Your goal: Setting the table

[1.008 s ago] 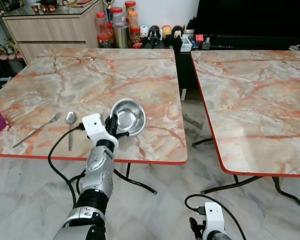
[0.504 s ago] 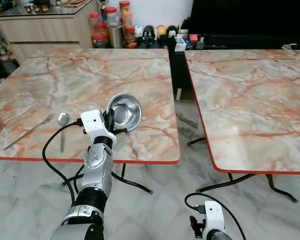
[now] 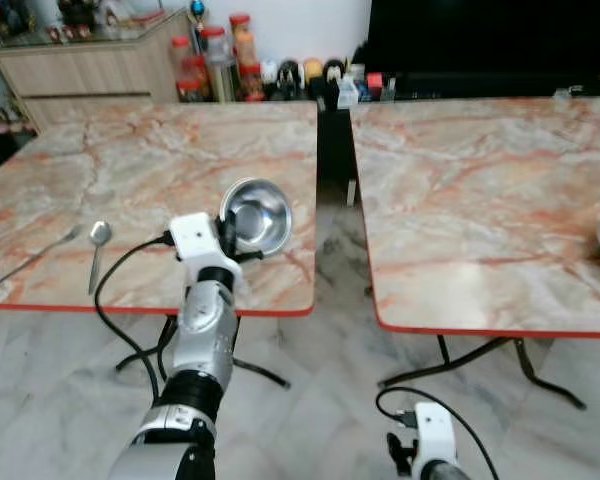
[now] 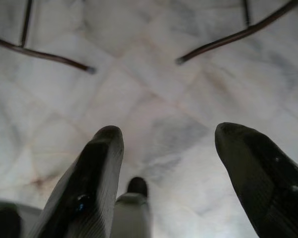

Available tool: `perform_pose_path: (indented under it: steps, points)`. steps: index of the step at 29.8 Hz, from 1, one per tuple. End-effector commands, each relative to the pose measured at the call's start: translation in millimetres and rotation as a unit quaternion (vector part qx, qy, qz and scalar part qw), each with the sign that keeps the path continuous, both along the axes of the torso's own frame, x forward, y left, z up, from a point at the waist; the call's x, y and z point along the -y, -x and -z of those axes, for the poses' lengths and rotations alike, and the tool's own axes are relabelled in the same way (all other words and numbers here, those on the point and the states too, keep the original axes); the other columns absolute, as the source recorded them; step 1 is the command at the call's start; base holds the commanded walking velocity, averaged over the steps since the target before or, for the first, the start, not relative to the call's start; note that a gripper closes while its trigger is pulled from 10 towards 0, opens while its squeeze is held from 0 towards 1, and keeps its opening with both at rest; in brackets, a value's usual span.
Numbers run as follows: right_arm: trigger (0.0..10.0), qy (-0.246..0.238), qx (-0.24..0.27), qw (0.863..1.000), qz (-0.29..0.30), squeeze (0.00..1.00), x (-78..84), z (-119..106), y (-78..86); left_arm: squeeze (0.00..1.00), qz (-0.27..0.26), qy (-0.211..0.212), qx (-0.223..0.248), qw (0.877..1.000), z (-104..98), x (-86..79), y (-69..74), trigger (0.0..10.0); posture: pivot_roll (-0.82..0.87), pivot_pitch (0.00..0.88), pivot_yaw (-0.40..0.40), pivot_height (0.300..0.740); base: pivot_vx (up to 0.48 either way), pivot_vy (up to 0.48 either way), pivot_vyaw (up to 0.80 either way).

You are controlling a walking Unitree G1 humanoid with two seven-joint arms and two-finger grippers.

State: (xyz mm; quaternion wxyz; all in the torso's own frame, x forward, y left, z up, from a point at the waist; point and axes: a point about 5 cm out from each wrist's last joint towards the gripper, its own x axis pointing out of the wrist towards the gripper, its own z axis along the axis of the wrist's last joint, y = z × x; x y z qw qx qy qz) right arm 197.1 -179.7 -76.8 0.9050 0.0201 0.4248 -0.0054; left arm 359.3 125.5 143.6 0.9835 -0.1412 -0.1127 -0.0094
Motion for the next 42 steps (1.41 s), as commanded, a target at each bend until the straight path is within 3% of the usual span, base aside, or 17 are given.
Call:
perform_pose_path:
  steps: [1,12,42]
  points:
    - [10.0,-0.01,0.002,1.0,0.001,0.0,-7.2,-0.1,-1.5,0.0,-0.013,-0.008,0.009,1.0,-5.3,-8.3,-1.9,10.0,-0.03,0.0,-0.005,0.728,0.0,-0.334,0.0]
    - [10.0,0.016,0.004,1.0,-0.002,0.0,-3.0,-0.2,-0.8,0.0,-0.013,-0.007,0.011,1.0,-5.5,-8.5,-1.6,10.0,-0.03,0.0,-0.002,0.728,0.0,-0.324,0.15]
    - [10.0,0.008,-0.002,1.0,-0.006,0.0,-5.5,1.7,2.3,0.0,0.007,-0.009,0.008,1.0,-1.4,-3.1,1.3,10.0,-0.04,0.0,0.008,0.728,0.0,-0.317,0.0]
